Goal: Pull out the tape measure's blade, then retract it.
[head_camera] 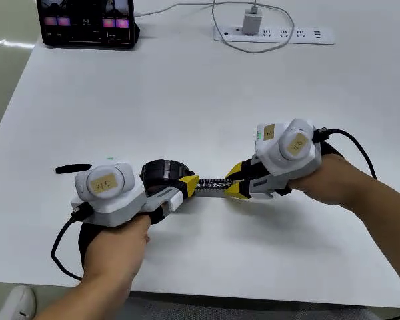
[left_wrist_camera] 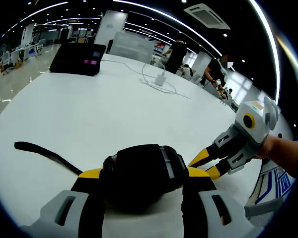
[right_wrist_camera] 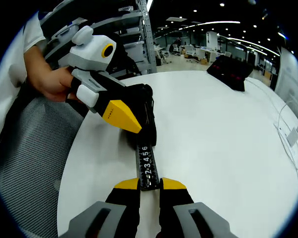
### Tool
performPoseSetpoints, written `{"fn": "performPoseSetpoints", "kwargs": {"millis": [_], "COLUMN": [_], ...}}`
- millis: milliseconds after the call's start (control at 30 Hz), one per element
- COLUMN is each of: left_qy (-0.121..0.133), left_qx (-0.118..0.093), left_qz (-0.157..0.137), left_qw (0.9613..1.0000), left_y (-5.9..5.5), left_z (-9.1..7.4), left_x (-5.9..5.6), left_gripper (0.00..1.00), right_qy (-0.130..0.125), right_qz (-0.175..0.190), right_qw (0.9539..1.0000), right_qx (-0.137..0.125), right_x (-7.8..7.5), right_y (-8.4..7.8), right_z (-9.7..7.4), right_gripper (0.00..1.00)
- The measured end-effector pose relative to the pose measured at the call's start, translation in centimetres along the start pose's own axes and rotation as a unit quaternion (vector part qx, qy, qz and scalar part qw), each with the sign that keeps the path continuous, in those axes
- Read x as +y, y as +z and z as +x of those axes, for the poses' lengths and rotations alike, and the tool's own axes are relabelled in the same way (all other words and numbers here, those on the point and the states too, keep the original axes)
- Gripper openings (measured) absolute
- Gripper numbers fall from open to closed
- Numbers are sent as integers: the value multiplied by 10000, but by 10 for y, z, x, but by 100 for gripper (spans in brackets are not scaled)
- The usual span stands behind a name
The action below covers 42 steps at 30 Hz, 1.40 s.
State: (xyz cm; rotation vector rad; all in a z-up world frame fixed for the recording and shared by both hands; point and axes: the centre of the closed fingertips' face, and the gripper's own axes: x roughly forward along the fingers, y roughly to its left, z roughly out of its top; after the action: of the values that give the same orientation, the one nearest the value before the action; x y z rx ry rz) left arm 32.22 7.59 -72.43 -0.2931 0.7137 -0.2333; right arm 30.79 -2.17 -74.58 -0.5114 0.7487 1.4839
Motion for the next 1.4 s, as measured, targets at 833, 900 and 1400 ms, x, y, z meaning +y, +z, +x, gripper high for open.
{"fn": "performPoseSetpoints", "kwargs": {"millis": [833,900,1400], "left_qy": [4,13,-3], "left_qx": [15,16,9], "left_qz": [16,18,9], "left_qw": [10000,10000,10000], "left_y": [0,0,-1], "left_z": [1,1,1], "left_x": [0,1,0], "left_gripper": [58,58,59], "right_qy": [46,37,48], "right_qz": [21,28,50], "right_qw": [9998,9998,9995], "right_qx": [-178,-192,-301], "right_x": [3,3,5], "right_y": [17,18,27], "right_z": [19,20,30], "right_gripper": [11,11,11]}}
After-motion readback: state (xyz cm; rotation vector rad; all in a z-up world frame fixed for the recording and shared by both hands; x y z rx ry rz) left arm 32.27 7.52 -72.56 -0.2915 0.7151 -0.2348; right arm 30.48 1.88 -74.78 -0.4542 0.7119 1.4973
